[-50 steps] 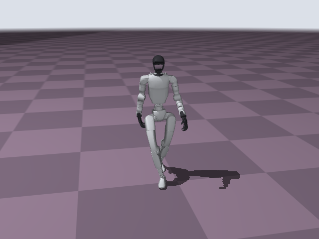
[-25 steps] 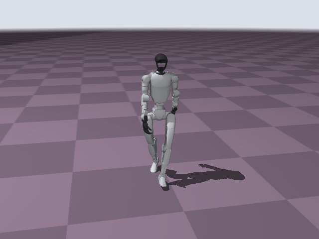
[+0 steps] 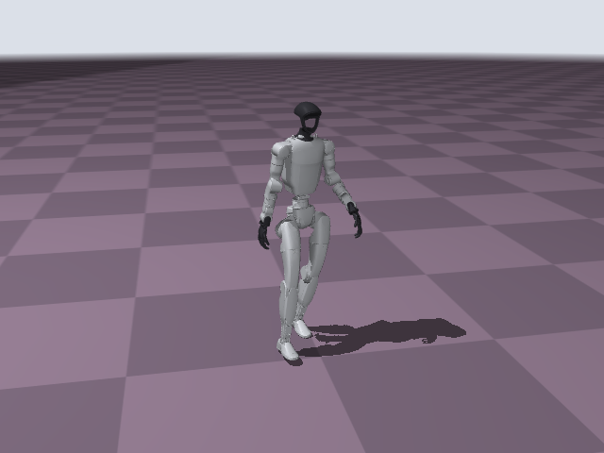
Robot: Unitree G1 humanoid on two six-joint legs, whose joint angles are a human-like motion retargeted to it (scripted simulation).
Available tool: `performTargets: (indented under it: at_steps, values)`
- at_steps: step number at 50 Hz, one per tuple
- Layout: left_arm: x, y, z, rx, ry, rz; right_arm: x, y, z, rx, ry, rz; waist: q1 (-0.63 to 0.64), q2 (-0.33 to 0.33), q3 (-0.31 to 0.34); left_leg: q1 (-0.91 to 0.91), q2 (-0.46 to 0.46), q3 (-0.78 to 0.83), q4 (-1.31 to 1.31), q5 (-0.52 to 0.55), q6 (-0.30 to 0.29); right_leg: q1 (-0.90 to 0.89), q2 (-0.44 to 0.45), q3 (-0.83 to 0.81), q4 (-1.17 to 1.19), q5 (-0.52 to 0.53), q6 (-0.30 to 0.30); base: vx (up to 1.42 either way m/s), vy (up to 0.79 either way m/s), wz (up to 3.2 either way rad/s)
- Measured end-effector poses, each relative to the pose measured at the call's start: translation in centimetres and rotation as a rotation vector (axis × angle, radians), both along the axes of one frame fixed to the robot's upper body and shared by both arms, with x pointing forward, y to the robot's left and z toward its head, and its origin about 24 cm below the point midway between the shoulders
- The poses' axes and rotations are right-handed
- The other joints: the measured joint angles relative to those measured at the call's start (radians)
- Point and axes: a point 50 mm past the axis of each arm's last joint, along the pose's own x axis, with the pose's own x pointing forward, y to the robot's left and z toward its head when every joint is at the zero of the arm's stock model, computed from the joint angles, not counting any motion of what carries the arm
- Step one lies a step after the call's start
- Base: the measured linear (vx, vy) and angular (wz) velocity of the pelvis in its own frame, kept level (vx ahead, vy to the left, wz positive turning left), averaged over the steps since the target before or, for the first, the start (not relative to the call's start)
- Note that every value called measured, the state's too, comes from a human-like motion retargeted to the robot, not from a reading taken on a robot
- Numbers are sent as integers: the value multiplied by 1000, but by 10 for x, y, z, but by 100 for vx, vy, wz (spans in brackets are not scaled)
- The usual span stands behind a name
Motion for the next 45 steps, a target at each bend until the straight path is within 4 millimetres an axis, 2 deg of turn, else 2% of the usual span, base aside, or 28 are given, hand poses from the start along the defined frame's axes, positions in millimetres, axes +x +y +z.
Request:
performTargets:
  at_steps: [2,3,5,7,8,10,11,12,13,15,17,20,22,23,25,27,28,30,33,34,35,37,38,40,42,43,45]
  values:
    - [18,-12,18,-85,-107,-47,-26,2,3,-7,127,-36,-18,-20,-5,-11,-12,-81,50,-44,0,12,-29,88,-49,54,22,45,-33,268]
    - [22,-16,23,-114,-128,-55,-37,4,5,-4,184,-38,-23,-36,-11,-26,-16,-110,85,-73,0,34,-47,60,-66,83,52,32,-44,261]
    - [24,-20,26,-160,-139,-53,-59,9,10,40,284,-18,-9,-52,-39,-82,-2,-139,164,-122,0,76,-56,-101,-56,-23,32,40,-55,232]
    - [12,-29,14,-193,-126,-26,-79,15,16,183,387,-7,71,-57,-75,-150,1,-99,228,-108,0,62,-89,-165,-15,-53,29,53,-34,180]
    - [4,-40,4,-207,-108,1,-83,15,19,277,424,-14,120,-51,-75,-169,1,-43,240,-73,0,74,-113,-200,-5,-65,49,30,7,203]
    - [-16,-55,-21,-213,-21,112,-80,7,23,438,455,28,158,-38,-45,-212,35,96,291,-5,-28,163,-141,-313,-35,-75,82,8,12,248]
    - [-26,-55,-32,-211,39,180,-74,-1,24,468,448,93,149,-27,-37,-251,73,167,337,-13,-46,212,-121,-382,-68,-80,78,1,-11,273]
    - [-37,-53,-42,-211,105,230,-69,-9,24,475,443,156,135,-16,-33,-291,108,237,378,-34,-48,259,-100,-456,-102,-85,74,3,-25,293]
    - [-48,-46,-50,-215,180,252,-64,-16,23,436,434,214,113,-7,-38,-331,136,305,411,-83,-16,305,-75,-536,-137,-88,69,5,-30,321]
    - [-65,-29,-59,-194,311,240,-51,-27,20,324,398,287,91,15,-44,-383,187,424,419,-136,0,387,-6,-692,-202,-96,68,1,-31,349]
    - [-77,-22,-65,-115,391,237,-43,-34,18,193,383,292,109,38,-49,-386,142,499,317,-74,-47,447,53,-823,-253,-89,99,-8,-16,348]
    - [-96,-13,-73,5,469,281,-40,-45,18,4,383,236,179,75,-46,-325,44,554,133,86,-174,534,171,-970,-311,-95,146,3,-12,288]
    - [-109,-13,-78,34,496,283,-39,-54,19,-80,353,191,218,61,-47,-259,0,696,55,147,-32,568,187,-1013,-314,-98,185,16,-13,244]
    - [-117,-12,-80,46,511,281,-36,-57,18,-104,328,177,245,49,-54,-215,4,797,12,91,-8,574,193,-1010,-303,-108,199,18,-35,166]
    - [-137,-9,-84,79,561,251,-27,-61,16,-132,252,150,306,51,-69,-186,19,830,-60,89,0,564,235,-1001,-264,-104,204,9,-35,117]
    - [-170,-6,-89,101,674,238,-16,-57,13,-143,186,138,304,95,-95,-256,41,572,-26,108,0,543,244,-986,-132,21,204,17,11,187]
    - [-193,-5,-90,103,754,243,-14,-53,12,-150,175,121,270,125,-90,-218,65,515,-7,91,0,571,217,-940,-24,85,204,42,12,259]
    - [-230,-1,-90,94,901,252,-4,-45,9,-150,132,60,186,172,-63,-124,119,480,-16,73,0,537,179,-779,222,154,131,33,-12,268]
    - [-262,-1,-86,88,1066,287,13,-28,3,-43,25,11,179,171,-82,-121,101,352,-51,101,0,323,199,-405,481,121,177,8,-11,183]
    - [-267,-2,-85,95,1098,311,16,-23,2,5,5,10,183,168,-85,-121,95,326,-57,110,0,285,185,-353,527,98,182,3,-9,195]
    - [-271,-3,-84,104,1122,338,18,-19,2,52,-8,11,183,162,-86,-119,86,297,-62,118,0,257,158,-330,561,78,179,0,-12,240]
    - [-270,-8,-84,88,1119,405,17,-14,1,85,3,29,185,157,-77,-121,78,223,-52,128,-14,256,79,-369,543,21,103,-4,-17,260]
    - [-268,-9,-85,67,1104,435,17,-13,1,84,12,47,184,156,-72,-123,73,179,-47,133,-24,263,50,-391,498,-12,63,-6,-21,273]
    - [-261,-13,-87,25,1075,466,12,-15,1,70,40,105,173,147,-71,-118,56,97,-58,146,-44,276,35,-404,339,-46,23,-5,-24,293]
    - [-249,-14,-89,-2,1029,457,8,-18,2,64,80,185,150,112,-67,-111,3,9,-69,159,-62,283,50,-335,116,-30,58,-6,-23,319]
    - [-242,-14,-90,-3,995,446,6,-19,2,66,103,225,139,96,-63,-109,-22,-45,-69,163,-74,287,66,-275,27,-60,43,-10,-23,294]
    - [-226,-11,-91,13,923,425,5,-18,3,79,155,293,156,65,-60,-120,-61,-115,-64,167,-101,324,89,-217,-61,-97,56,-16,-29,226]
